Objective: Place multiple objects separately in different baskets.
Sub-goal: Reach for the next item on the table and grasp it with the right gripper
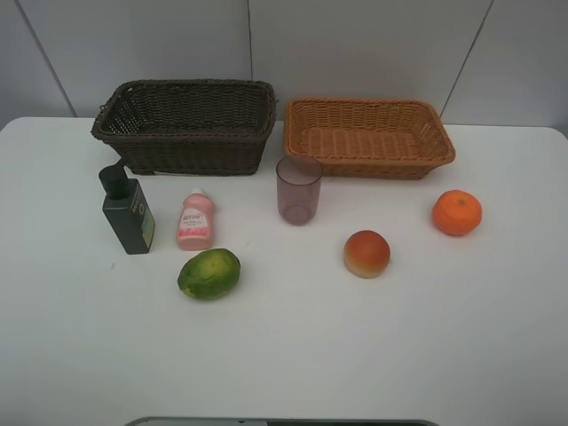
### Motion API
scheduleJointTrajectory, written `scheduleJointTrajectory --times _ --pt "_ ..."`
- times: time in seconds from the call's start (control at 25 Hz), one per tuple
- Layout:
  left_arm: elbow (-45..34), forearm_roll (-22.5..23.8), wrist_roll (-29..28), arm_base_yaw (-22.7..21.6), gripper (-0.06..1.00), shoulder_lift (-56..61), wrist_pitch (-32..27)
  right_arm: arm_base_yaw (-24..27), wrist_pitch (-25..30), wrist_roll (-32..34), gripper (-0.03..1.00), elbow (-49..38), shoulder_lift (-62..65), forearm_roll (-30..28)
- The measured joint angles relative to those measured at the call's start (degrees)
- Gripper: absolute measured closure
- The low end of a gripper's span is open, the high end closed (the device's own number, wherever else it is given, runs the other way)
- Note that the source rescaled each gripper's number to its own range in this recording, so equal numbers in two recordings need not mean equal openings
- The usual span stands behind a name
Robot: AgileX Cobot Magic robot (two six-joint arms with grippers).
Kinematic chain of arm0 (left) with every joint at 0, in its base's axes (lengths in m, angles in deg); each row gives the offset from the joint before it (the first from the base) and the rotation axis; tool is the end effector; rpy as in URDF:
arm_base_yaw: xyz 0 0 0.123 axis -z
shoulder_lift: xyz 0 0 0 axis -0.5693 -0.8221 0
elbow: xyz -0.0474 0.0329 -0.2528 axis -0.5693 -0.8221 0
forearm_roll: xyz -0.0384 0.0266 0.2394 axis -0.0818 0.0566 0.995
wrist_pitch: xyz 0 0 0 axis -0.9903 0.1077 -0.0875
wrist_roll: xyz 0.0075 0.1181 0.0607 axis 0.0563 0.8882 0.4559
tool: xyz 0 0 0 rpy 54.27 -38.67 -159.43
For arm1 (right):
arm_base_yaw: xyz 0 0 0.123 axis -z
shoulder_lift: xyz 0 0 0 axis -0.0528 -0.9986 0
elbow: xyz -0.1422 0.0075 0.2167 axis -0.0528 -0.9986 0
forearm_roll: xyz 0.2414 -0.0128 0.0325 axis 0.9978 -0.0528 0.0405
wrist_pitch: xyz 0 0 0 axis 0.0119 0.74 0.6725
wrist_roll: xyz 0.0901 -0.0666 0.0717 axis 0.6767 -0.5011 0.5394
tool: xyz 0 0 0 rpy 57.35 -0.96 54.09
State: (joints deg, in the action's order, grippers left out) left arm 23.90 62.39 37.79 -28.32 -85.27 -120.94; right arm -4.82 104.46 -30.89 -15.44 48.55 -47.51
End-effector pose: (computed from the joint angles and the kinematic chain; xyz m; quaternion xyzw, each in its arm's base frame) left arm 0.0499 -0.0039 0.2559 0.0324 0.8500 -0.0316 0.5249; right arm 0.0482 -0.0091 0.2623 0.0427 0.8432 -0.0031 0.5359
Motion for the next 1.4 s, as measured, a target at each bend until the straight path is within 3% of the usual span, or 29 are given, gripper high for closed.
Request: scheduleJointTrajectory --times 0.76,0.92,1.2,1.4 --pt "0.00 0.00 0.00 0.00 -0.01 0.00 0.00 0.00 0.00 0.00 0.25 0.18 -2.01 0.33" --pt "0.00 0.00 0.00 0.00 -0.01 0.00 0.00 0.00 0.00 0.00 0.25 1.71 -7.97 1.14" --pt "0.00 0.00 0.00 0.00 -0.01 0.00 0.02 0.00 -0.23 0.00 0.25 10.30 -29.45 1.81" --pt "0.00 0.00 0.00 0.00 -0.01 0.00 0.07 -0.41 -4.02 0.00 0.25 16.96 -47.64 1.68"
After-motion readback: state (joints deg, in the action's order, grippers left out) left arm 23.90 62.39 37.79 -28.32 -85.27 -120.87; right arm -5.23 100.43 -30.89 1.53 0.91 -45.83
